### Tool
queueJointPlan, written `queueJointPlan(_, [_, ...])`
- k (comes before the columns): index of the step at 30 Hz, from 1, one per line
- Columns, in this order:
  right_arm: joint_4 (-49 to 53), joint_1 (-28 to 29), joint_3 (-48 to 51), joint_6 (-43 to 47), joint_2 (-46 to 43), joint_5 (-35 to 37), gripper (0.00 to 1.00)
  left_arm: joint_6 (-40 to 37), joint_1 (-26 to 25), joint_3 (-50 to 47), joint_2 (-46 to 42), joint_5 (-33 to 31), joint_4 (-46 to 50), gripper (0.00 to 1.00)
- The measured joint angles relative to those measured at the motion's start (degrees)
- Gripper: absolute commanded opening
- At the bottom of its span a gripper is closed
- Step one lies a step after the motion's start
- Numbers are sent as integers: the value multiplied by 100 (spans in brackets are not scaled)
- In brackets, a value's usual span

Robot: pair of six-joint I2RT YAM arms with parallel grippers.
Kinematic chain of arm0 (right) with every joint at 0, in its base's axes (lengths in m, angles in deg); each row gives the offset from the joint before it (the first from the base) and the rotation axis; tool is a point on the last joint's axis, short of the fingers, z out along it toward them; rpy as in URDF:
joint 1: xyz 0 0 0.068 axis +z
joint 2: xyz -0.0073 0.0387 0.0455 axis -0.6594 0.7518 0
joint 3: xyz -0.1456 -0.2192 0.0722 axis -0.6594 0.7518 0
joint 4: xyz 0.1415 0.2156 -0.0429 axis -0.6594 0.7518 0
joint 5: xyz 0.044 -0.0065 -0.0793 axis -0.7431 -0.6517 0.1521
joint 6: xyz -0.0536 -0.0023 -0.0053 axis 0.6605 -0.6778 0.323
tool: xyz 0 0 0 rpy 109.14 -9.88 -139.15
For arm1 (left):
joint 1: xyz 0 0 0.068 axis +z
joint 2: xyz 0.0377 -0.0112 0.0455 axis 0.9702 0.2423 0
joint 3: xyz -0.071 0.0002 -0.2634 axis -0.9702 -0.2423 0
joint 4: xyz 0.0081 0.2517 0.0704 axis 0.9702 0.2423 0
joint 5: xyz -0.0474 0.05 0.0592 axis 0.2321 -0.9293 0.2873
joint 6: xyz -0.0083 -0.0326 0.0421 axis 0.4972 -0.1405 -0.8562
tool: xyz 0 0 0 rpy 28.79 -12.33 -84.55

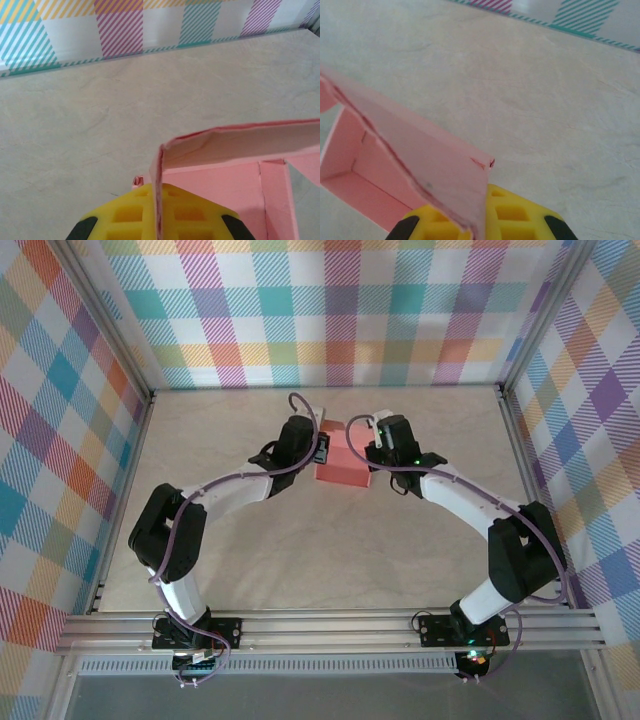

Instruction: Fold the paper box

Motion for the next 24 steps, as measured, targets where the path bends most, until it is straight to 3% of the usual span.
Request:
queueJointPlan(11, [-199,0,0,-905,136,577,0,186,-278,-258,22,-85,-160,0])
queueJointPlan(24, [-970,0,774,-1051,219,540,0,446,-411,-61,643,-540,-284,0])
